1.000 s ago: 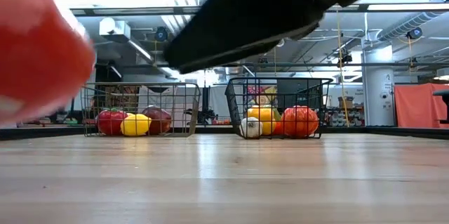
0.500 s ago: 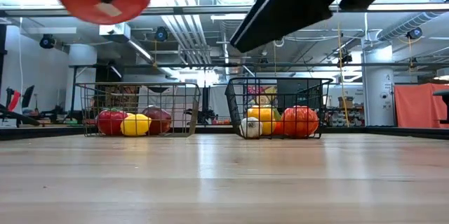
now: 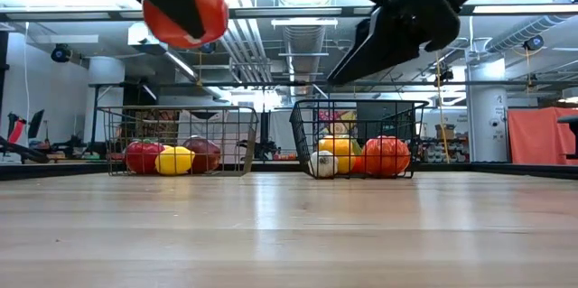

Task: Sort produce into baskets
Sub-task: Put the tomato into the gold wire basket

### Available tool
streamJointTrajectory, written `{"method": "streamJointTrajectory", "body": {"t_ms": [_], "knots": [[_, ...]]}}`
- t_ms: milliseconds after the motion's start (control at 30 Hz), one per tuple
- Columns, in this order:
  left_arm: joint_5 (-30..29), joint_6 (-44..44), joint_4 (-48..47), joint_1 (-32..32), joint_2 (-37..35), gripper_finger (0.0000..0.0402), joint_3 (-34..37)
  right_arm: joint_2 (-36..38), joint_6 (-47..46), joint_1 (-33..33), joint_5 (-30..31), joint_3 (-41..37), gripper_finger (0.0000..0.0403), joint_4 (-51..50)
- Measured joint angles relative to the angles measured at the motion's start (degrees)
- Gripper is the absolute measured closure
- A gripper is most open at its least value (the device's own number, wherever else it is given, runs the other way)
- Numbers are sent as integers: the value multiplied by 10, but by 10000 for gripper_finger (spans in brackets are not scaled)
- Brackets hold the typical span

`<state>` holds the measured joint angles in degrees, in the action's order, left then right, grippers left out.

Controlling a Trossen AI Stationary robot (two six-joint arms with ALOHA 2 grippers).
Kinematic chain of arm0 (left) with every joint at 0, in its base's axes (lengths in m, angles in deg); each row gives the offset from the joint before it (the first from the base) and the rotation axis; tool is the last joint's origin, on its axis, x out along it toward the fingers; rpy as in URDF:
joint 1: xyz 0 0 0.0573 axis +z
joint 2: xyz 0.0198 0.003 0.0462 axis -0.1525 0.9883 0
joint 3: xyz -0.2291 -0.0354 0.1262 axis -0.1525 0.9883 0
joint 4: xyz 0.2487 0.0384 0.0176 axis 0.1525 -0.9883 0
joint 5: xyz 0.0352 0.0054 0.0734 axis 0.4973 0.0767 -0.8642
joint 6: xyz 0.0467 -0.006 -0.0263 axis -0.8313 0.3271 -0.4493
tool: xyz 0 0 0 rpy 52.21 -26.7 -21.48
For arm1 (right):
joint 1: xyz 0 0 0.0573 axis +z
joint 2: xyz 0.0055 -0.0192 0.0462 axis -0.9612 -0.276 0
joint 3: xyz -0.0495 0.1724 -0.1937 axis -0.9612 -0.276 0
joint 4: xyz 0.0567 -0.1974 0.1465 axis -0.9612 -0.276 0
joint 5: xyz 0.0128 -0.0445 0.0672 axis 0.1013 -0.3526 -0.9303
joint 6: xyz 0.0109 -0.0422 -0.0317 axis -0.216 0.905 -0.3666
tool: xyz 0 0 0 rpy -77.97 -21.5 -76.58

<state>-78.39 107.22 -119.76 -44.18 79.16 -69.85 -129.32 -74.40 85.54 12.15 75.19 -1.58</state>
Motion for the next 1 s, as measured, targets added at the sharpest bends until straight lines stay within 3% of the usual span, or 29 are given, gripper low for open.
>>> {"method": "streamJointTrajectory", "body": {"t_ms": [267, 500, 600, 767, 1000], "knots": [[41, -107, 13, 103, -63, 34, 6, 82, -11, -1, -1, -45, 154, 13], [80, -303, 38, 269, -131, 34, 18, 96, -42, 3, -38, -50, 154, 15], [134, -421, 79, 359, -149, 34, 18, 96, -50, 8, -50, -50, 154, 14], [290, -588, 193, 511, -158, 34, 18, 96, -53, 17, -53, -50, 154, 13], [380, -627, 233, 631, -149, 34, 18, 96, -70, 28, -59, -50, 154, 4]]}}
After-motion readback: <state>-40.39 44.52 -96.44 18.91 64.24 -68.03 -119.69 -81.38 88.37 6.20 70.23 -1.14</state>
